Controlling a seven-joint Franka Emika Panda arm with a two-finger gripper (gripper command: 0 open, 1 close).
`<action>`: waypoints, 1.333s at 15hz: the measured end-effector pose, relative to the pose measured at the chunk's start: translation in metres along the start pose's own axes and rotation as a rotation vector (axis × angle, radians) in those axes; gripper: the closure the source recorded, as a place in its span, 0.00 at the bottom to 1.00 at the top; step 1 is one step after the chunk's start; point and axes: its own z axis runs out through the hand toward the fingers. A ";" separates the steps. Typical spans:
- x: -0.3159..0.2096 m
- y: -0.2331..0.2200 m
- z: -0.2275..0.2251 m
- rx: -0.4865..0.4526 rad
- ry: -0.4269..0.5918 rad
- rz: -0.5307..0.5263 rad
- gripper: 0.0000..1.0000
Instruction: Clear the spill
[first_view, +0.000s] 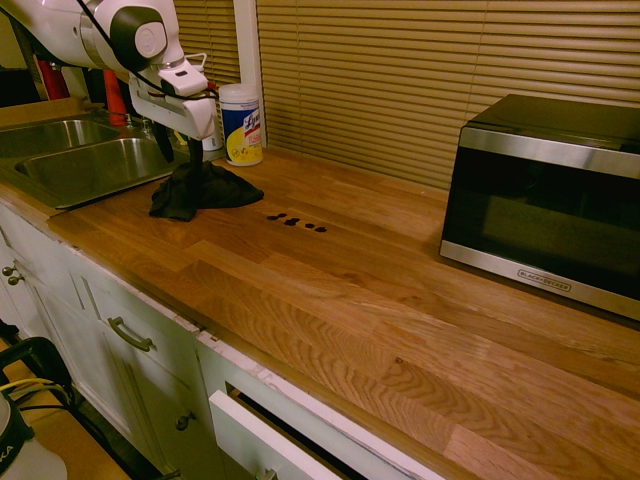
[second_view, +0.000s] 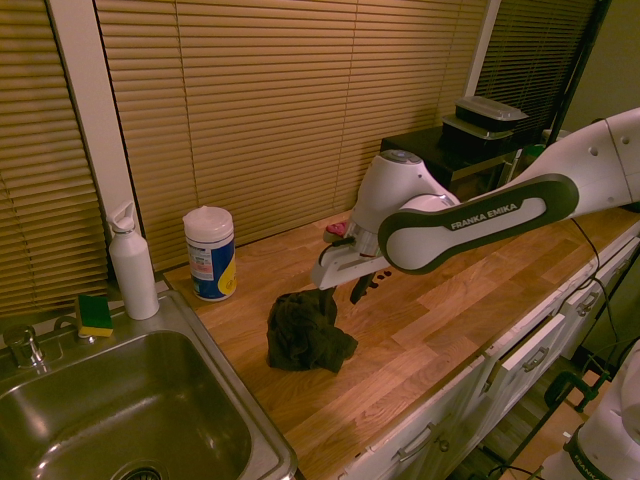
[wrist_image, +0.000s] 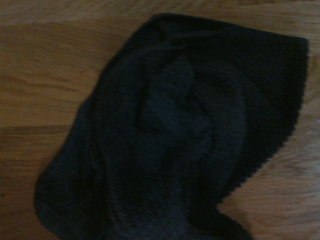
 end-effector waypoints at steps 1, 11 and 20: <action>-0.005 -0.008 0.006 -0.004 -0.009 -0.004 0.00; 0.000 -0.029 0.089 -0.068 -0.002 0.028 1.00; 0.005 -0.035 0.089 -0.083 0.005 0.005 1.00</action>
